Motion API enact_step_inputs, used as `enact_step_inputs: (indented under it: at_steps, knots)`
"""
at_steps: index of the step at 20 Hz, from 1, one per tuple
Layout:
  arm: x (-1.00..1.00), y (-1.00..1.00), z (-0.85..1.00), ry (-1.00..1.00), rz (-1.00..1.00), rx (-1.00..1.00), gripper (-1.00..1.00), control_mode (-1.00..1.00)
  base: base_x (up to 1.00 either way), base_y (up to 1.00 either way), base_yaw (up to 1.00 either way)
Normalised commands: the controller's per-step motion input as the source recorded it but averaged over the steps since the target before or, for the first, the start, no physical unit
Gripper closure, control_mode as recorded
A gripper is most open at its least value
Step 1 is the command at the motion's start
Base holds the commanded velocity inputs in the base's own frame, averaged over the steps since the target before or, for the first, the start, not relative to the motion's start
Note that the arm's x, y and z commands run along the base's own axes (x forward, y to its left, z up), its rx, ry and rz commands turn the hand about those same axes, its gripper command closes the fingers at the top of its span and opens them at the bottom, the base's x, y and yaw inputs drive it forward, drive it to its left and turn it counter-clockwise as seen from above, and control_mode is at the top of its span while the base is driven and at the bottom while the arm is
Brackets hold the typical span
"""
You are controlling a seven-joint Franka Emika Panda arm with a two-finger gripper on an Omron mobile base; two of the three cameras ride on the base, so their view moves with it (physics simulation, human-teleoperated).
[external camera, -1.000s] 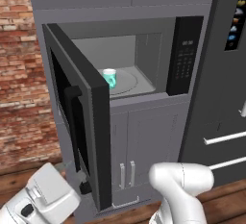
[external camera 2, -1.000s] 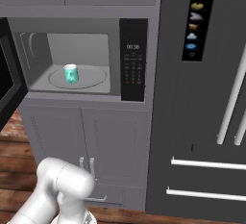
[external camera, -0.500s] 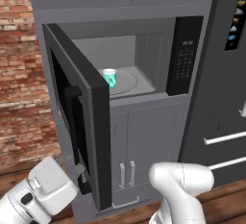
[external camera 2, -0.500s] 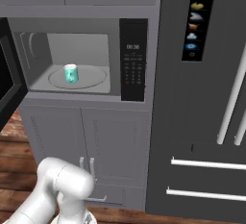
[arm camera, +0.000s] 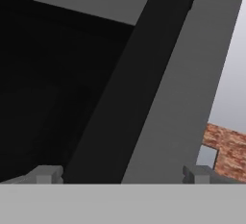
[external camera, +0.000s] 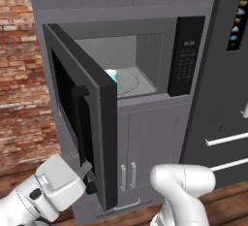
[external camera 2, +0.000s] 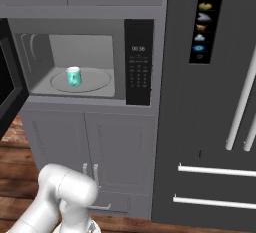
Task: Pick the mug from the counter and place it inside the microwave. Then close the microwave.
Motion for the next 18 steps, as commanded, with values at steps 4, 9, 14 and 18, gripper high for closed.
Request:
enact_step_inputs:
  at_steps: [4,9,14,18]
  knots:
    - [0.00,-0.29,0.02,0.00,0.00,0.00,-1.00,-1.00,0.00,0.00,0.00]
    - [0.00,-0.37,0.05,0.00,0.00,0.00,-1.00,-1.00,0.00,0.00,0.00]
    - [0.02,-0.44,0.08,0.00,0.00,0.00,-1.00,-1.00,0.00,0.00,0.00]
    - [0.05,-0.48,0.09,0.00,0.00,0.01,-1.00,-1.00,0.00,0.00,0.00]
